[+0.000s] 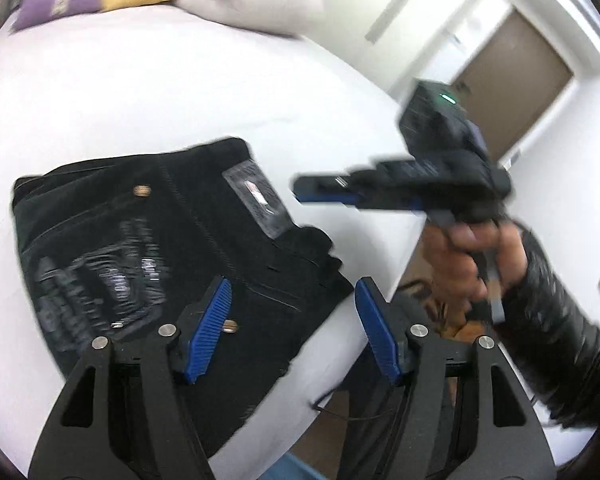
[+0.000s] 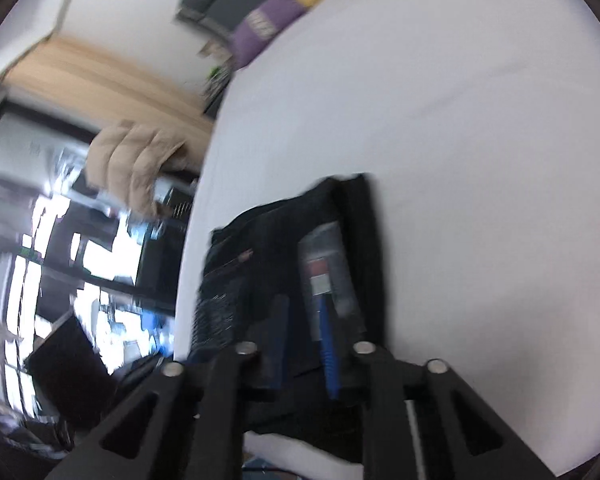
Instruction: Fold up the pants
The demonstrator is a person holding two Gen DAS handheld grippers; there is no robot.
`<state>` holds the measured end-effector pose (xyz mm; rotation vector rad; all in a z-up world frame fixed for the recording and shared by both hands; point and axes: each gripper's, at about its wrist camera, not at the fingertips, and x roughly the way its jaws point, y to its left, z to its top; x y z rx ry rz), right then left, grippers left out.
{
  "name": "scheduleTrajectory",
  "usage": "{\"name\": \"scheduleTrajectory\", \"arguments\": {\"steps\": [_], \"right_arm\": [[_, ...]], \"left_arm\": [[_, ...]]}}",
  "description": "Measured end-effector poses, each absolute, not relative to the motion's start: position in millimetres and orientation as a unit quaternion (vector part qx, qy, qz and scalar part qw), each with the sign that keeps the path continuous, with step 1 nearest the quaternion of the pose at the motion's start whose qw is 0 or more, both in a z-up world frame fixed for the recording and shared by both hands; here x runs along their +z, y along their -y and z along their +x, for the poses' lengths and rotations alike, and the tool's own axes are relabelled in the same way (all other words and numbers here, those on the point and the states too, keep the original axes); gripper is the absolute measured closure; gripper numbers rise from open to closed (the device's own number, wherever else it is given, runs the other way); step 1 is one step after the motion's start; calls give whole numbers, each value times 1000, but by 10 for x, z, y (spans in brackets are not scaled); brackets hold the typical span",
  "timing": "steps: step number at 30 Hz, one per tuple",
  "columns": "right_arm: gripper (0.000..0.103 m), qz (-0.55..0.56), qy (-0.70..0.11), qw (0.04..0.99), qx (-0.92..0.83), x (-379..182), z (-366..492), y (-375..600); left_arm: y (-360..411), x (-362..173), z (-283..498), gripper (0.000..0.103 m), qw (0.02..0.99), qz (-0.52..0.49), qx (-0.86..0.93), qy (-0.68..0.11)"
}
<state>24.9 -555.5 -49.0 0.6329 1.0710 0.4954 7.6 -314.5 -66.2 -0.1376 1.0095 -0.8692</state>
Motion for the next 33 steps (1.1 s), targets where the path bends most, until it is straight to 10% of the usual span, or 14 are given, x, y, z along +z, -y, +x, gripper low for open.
{"name": "scheduleTrajectory", "arguments": {"steps": [5,15,33], "right_arm": [[103,268,-559,757,207,-852,246,5319],[103,314,-535,759,199,-1157,123,5471],[103,323,-523,770,173,-1214,0,5461]], "left_arm": [[2881,-836,359,59,788,-112,-369,-481],[2546,-1410,1350,96,775,-144,-303,-536],[2531,-1262,-130,96,841,35,-281,-460]]}}
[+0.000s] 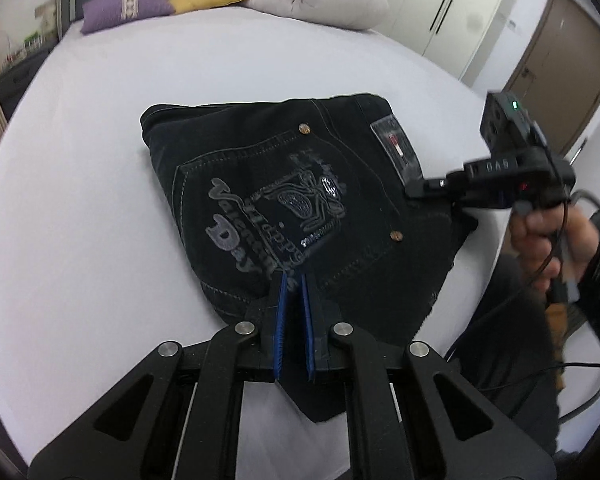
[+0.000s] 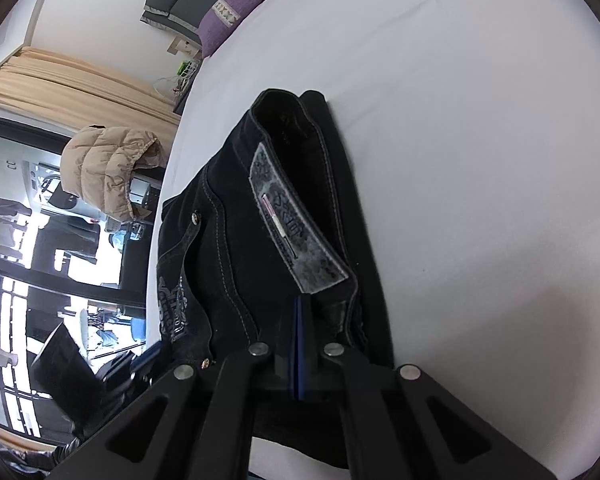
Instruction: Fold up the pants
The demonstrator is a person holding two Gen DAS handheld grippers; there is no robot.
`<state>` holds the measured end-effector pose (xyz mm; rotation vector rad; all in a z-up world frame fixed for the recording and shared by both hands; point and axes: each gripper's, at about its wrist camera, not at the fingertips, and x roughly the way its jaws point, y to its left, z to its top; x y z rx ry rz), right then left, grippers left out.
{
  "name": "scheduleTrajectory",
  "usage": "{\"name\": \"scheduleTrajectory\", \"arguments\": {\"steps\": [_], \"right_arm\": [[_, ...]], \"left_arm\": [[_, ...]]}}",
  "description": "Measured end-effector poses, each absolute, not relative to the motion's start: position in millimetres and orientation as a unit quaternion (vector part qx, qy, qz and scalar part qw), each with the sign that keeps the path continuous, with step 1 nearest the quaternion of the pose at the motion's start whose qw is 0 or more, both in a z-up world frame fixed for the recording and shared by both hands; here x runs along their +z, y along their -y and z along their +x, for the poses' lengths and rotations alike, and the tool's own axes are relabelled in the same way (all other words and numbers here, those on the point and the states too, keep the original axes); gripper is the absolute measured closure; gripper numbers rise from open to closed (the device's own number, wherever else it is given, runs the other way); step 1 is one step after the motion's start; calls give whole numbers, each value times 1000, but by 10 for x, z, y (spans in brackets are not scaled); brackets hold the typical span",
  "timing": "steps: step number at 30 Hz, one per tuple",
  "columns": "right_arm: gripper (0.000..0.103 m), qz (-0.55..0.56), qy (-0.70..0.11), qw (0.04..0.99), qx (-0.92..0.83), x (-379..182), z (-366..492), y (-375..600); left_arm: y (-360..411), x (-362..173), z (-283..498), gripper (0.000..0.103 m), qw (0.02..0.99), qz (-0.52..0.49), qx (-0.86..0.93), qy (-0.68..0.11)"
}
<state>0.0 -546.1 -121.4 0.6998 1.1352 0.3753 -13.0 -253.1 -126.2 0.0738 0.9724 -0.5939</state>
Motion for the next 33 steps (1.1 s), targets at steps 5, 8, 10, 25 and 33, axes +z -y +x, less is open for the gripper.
{"name": "scheduleTrajectory", "arguments": {"steps": [5,8,10,25,33], "right_arm": [[103,312,-521,778,160,-1186,-30,5424],[103,313,-516,781,159,-1192,-21,5414],[103,315,-513,783,156,-1176,-20,5404],[46,295,-459,825,146,-512,-112,5718],[46,300,-528,776,169,-937,208,5774]], "left_arm": [[2633,-1366,-195,96,841,63,-275,-461],[2666,-1360,-179,96,842,75,-270,-460],[2677,-1385,-161,96,841,71,-268,-464],[2229,-1090,-85,91,859,-34,-260,-439],[1709,-1283,302,22,819,-199,-240,-481]]}}
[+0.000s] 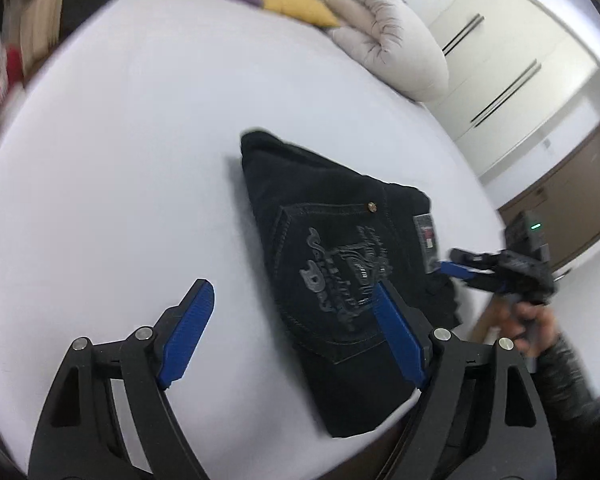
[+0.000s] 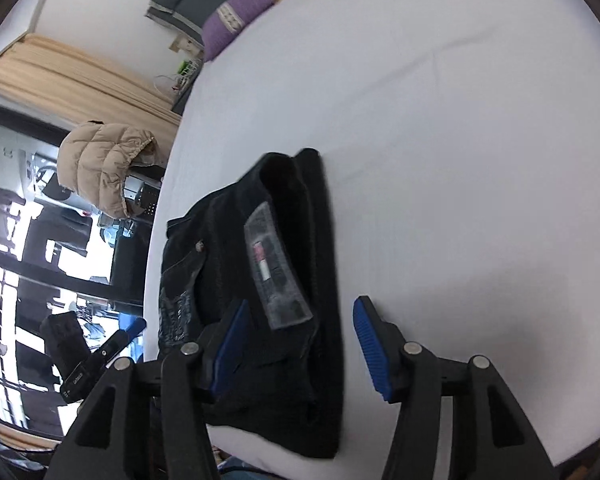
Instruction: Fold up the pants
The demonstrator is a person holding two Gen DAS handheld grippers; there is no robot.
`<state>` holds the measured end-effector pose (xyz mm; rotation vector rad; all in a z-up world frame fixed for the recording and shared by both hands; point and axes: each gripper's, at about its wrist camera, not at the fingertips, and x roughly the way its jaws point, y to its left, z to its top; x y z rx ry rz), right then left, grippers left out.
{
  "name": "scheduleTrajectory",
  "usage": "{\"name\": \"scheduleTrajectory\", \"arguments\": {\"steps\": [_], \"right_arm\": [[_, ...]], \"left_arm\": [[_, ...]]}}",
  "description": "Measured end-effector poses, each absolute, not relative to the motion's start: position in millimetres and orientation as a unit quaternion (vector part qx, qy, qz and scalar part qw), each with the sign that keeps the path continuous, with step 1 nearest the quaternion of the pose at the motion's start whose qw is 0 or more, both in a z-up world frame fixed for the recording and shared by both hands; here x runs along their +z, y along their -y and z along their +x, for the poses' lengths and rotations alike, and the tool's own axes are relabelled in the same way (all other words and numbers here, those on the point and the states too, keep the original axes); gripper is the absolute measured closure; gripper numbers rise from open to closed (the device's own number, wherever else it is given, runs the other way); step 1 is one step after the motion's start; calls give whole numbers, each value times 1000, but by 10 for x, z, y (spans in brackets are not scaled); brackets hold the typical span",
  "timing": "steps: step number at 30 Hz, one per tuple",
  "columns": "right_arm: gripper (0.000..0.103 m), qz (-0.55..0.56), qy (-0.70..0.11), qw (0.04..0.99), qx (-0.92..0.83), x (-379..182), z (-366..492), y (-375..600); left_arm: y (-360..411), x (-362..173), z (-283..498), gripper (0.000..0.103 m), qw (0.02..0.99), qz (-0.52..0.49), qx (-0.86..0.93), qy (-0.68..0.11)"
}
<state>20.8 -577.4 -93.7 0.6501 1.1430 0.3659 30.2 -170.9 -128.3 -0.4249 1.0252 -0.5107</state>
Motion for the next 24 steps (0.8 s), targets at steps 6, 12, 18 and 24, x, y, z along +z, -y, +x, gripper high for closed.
{"name": "scheduleTrajectory", "arguments": {"steps": [6,12,18,24], "right_arm": [[46,340,-547,736,207,-1146,457,5754],[58,343,-569,717,212,-1275,631,5600],[78,319,-566,735,194,-1186,605,5421],[84,298,-535,763,208,-741,672,5202]], "left_arm": [[1807,-1604,666,22,750,-281,-273,-533],[2013,-1819,914,36,705,-291,-297,-574],[2087,-1879,1004,72,698,-292,-294,-584],[1944,-1504,1181,82,719,-290,-312,-550]]}}
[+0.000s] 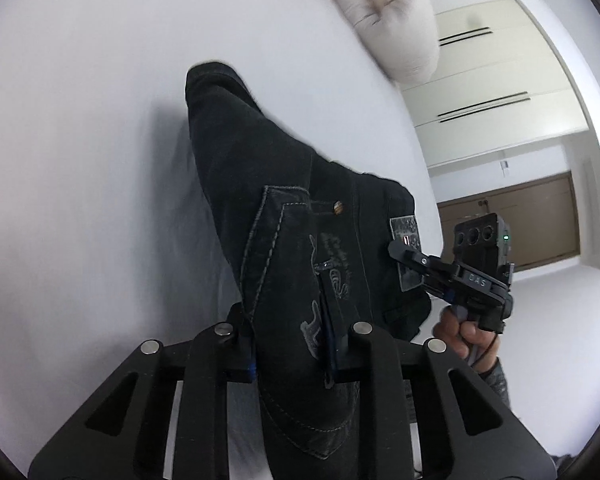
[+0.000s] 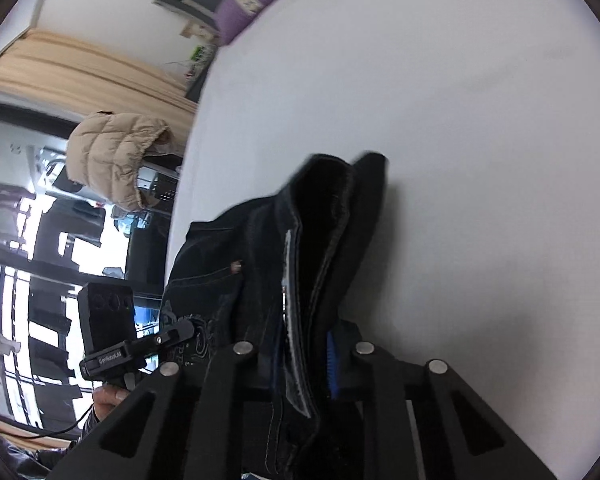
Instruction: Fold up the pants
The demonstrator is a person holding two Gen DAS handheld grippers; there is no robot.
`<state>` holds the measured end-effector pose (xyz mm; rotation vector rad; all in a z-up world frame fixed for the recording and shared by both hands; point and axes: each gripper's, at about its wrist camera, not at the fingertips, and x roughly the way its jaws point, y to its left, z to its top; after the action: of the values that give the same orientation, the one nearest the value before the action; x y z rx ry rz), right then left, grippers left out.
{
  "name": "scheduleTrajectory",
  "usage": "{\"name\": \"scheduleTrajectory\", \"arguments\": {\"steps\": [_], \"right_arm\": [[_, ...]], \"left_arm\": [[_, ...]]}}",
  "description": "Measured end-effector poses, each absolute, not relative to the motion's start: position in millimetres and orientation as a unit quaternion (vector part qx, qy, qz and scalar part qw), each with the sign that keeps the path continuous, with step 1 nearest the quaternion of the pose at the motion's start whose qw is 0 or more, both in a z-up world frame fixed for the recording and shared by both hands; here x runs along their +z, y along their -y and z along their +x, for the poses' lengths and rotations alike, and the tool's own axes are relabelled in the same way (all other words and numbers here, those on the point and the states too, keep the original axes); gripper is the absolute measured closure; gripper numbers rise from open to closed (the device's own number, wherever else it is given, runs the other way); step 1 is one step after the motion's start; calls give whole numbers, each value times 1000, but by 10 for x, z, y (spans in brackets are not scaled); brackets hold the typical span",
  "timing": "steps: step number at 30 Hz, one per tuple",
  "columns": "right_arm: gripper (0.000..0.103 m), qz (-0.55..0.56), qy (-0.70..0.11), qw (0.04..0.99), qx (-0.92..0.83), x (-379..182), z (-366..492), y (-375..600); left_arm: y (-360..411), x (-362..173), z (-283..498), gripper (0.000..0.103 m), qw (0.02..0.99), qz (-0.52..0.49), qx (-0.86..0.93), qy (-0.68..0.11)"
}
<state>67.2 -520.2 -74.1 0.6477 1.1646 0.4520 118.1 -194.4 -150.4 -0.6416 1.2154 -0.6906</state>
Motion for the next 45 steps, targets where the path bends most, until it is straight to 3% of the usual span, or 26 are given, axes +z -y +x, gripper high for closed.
{"name": "scheduleTrajectory", "arguments": {"steps": [9,14,19,21,25,27,29,30,31,35,37,39,42,45], "right_arm": [[84,306,-481,783,251,-202,1608,4764],[84,314,-497,772,242,-495,2101,4553],[81,307,-542,749,226,-1070,2369,4300],[71,321,-549,743,208,-1257,2397,4329],[60,373,-529,728,225,-1361,2216,4551],[53,383,-519,735,208,-1311,2112,4685],[39,381,-506,751,183,-1206,1991,4787],[35,377,-499,762,166,-1137,1893,4849],[34,371,-494,772,149,-1071,1804,4882],[31,327,-465,815,114,-729,1437,4878],[31,283,-435,849,100,-411,1228,4772],[30,249,-408,874,91,-133,1091,4680],[21,196,-349,913,79,370,806,4498],[4,154,-270,948,71,888,430,4383]], "left_arm": [[1443,-778,2056,82,783,-245,-299,-488],[1247,-984,2406,82,787,-246,-276,-494],[893,-1583,2616,81,777,-245,-240,-527],[792,-1834,2650,71,765,-263,-233,-540],[685,-1936,2641,65,764,-287,-241,-525],[677,-1845,2608,52,780,-261,-228,-520],[711,-1685,2604,39,804,-237,-219,-500],[697,-1535,2514,28,824,-218,-207,-481],[775,-1407,2468,24,837,-204,-198,-468],[909,-726,1875,12,901,-140,-155,-381],[1009,-369,1499,11,935,-87,-119,-323],[1047,-49,1026,0,961,-26,-77,-266],[1142,374,494,0,980,32,-28,-194],[1212,732,17,0,987,56,49,-144]]}}
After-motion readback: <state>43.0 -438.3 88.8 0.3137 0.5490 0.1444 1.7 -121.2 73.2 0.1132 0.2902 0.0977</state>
